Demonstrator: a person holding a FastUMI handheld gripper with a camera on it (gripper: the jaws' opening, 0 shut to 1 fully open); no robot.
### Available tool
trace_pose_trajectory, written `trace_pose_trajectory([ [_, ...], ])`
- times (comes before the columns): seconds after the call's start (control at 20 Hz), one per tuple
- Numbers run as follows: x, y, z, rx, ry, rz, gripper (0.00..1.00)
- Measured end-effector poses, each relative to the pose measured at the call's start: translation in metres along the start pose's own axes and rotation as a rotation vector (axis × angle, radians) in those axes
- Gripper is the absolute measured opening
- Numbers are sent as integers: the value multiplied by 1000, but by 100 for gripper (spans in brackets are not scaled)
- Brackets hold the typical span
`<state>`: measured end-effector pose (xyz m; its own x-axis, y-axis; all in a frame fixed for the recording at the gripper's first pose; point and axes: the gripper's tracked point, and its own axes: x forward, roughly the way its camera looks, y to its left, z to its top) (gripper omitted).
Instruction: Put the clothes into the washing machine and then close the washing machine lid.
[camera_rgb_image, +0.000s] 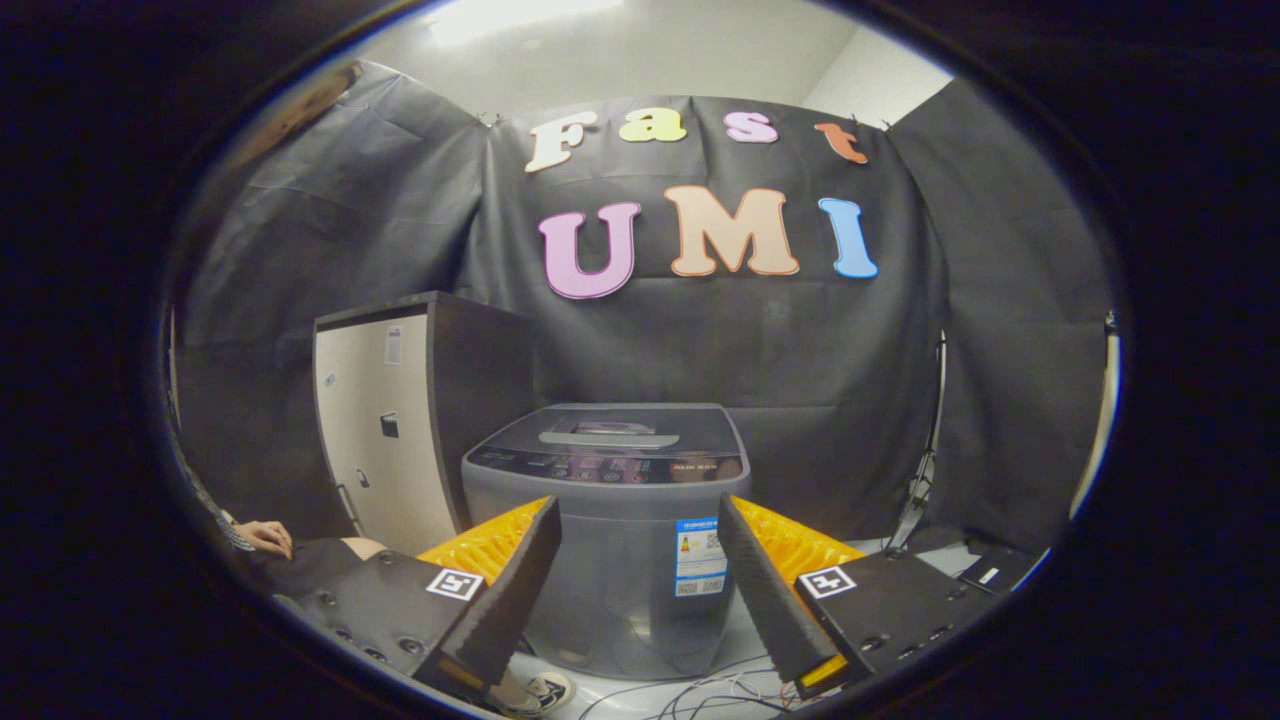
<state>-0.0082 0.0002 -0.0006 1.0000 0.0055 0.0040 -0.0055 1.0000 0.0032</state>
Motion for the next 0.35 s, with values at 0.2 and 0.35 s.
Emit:
trace_pose_trajectory([
  [0.2, 0, 0, 0, 0, 0, 0, 99],
  [0.35, 0, 0, 0, 0, 0, 0, 99],
])
